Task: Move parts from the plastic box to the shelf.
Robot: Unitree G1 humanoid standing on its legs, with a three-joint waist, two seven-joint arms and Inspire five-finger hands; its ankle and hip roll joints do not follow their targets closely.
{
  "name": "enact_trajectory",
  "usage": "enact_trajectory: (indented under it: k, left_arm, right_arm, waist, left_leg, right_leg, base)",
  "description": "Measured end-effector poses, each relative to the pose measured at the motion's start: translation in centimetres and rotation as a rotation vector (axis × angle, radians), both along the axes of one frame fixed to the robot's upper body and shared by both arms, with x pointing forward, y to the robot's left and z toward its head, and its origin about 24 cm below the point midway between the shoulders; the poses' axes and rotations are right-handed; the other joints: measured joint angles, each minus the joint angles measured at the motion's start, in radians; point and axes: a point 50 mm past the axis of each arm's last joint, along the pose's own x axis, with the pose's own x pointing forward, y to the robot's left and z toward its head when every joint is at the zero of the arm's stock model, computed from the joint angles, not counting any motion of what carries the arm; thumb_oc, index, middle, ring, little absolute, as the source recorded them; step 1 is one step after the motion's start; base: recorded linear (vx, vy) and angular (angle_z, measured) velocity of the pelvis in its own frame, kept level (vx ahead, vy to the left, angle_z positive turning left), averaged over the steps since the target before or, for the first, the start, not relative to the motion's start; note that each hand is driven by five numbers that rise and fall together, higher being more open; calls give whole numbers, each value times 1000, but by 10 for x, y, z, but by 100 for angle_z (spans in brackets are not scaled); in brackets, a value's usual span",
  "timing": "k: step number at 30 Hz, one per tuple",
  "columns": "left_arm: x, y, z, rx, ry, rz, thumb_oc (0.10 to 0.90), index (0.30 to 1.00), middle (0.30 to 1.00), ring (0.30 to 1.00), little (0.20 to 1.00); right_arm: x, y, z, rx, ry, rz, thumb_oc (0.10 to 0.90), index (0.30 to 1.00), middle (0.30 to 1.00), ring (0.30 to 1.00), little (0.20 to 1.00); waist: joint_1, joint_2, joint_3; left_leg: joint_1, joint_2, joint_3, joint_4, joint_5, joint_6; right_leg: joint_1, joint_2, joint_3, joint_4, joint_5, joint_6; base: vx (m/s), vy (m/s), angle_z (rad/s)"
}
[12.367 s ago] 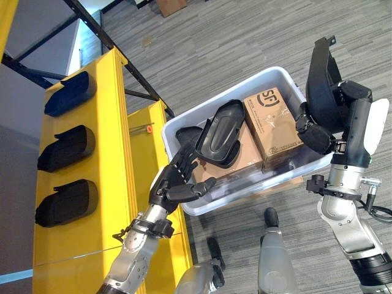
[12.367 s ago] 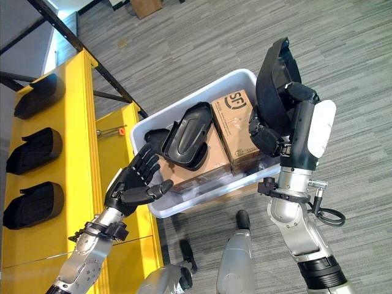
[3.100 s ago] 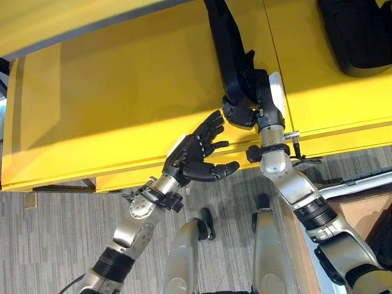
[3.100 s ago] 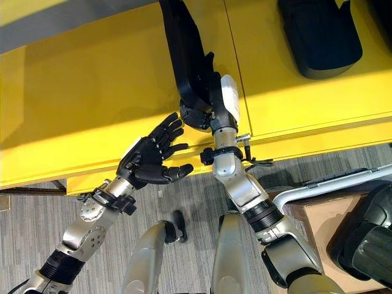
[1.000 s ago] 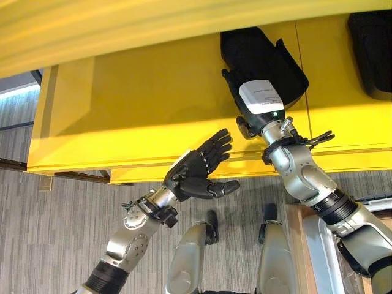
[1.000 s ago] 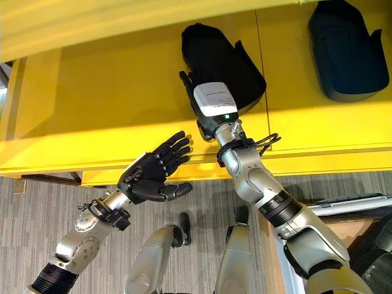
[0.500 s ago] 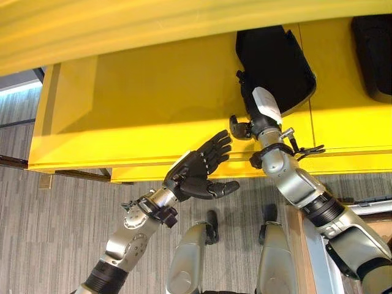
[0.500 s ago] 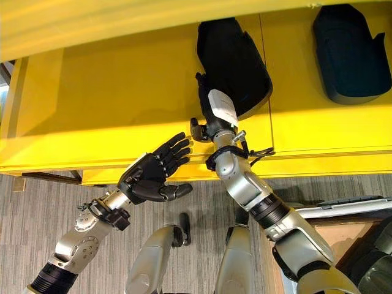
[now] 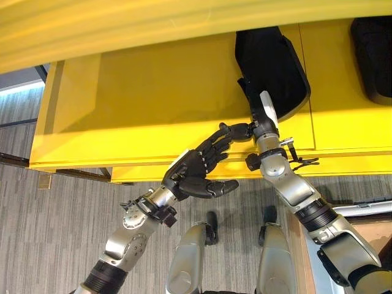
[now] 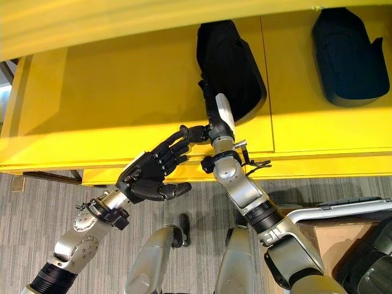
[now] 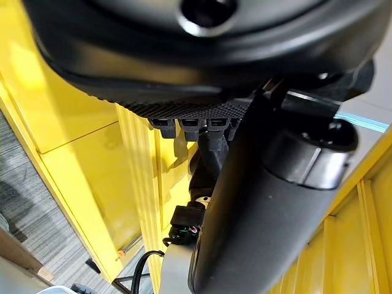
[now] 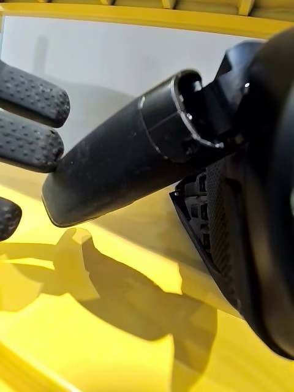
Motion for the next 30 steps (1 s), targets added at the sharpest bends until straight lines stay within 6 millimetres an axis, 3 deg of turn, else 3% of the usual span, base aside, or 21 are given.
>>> enact_trajectory:
  k: [20, 26, 30]
  left_arm:
    - [2, 7, 2, 12, -13, 66, 900, 1000, 1000, 1000, 1000]
    - [2, 8, 1, 11, -7, 82, 900, 1000, 1000, 1000, 1000]
    - [2, 8, 0, 10, 0, 95, 900, 1000, 1000, 1000, 1000]
  right_arm:
    - [-3, 1, -13, 280, 77, 72, 900, 1000, 1000, 1000, 1000]
    - [-3, 4, -15, 336, 100, 85, 900, 1000, 1000, 1000, 1000]
    - [-2, 6, -17, 370, 126, 93, 900, 1000, 1000, 1000, 1000]
  waist:
    - [-4, 1, -4]
    - [0, 11, -11]
    - [4, 24, -19]
  left_leg:
    - [49, -13, 3, -13, -5, 10]
    - [71, -21, 14, -43, 2, 18]
    - [95, -34, 22, -74, 13, 25]
  right_leg:
    - [58, -12, 0, -37, 14, 3]
    - [80, -24, -3, -75, 26, -4]
    - [105, -36, -3, -104, 46, 13]
  base:
    - [20, 13, 0]
    - [90, 58, -3]
    - [73, 50, -1]
